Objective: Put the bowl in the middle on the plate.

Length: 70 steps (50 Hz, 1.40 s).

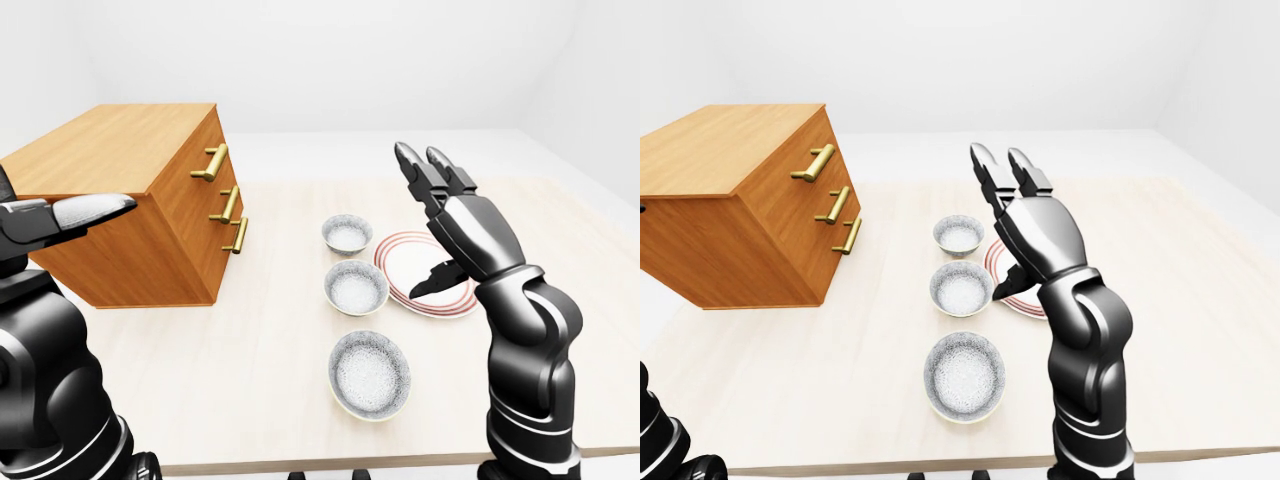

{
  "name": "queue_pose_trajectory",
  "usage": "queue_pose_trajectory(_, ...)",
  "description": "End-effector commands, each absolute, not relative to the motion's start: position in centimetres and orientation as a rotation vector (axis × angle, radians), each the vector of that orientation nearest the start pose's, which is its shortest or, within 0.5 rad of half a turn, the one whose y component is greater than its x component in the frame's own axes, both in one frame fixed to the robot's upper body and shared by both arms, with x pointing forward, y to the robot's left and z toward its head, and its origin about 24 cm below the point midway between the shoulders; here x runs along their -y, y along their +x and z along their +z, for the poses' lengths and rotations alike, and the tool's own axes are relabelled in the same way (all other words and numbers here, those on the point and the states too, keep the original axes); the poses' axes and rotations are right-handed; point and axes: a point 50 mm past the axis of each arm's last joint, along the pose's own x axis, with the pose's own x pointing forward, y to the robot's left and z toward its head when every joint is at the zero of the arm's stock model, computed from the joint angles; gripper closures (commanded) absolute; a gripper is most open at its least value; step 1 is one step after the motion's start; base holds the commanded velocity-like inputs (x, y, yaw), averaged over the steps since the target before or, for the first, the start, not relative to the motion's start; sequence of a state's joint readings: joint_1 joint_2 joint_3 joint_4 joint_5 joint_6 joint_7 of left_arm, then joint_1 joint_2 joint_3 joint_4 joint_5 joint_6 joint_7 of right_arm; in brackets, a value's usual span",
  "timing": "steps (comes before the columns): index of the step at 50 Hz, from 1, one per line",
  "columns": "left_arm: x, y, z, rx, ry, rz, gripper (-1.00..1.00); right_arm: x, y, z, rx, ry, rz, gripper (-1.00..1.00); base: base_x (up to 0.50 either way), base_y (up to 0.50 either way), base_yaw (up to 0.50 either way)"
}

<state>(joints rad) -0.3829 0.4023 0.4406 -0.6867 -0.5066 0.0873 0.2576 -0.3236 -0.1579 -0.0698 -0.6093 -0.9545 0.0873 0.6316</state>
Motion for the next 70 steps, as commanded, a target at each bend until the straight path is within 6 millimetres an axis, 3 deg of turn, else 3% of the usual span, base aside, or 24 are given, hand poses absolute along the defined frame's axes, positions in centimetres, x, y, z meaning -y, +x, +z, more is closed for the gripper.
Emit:
queue_pose_trajectory(1, -23.7, 19.7, 29.6, 1.065, -0.144, 0.224, -1.0, 14.4, 25.3, 21.9, 0.42, -1.197, 0.104, -1.0, 0.0, 0.0, 0.0)
queue_pose_trajectory(22, -23.7, 19.8, 29.6, 1.065, -0.146, 0.223, -1.0, 13.7, 27.9, 22.8, 0.495, -1.18, -0.034, -1.0, 0.0, 0.0, 0.0)
queue_pose_trajectory(70, -23.7, 19.7, 29.6, 1.066, -0.147, 0.224, -1.0, 11.7, 31.8, 20.7, 0.409, -1.138, 0.072, -1.0, 0.0, 0.0, 0.0)
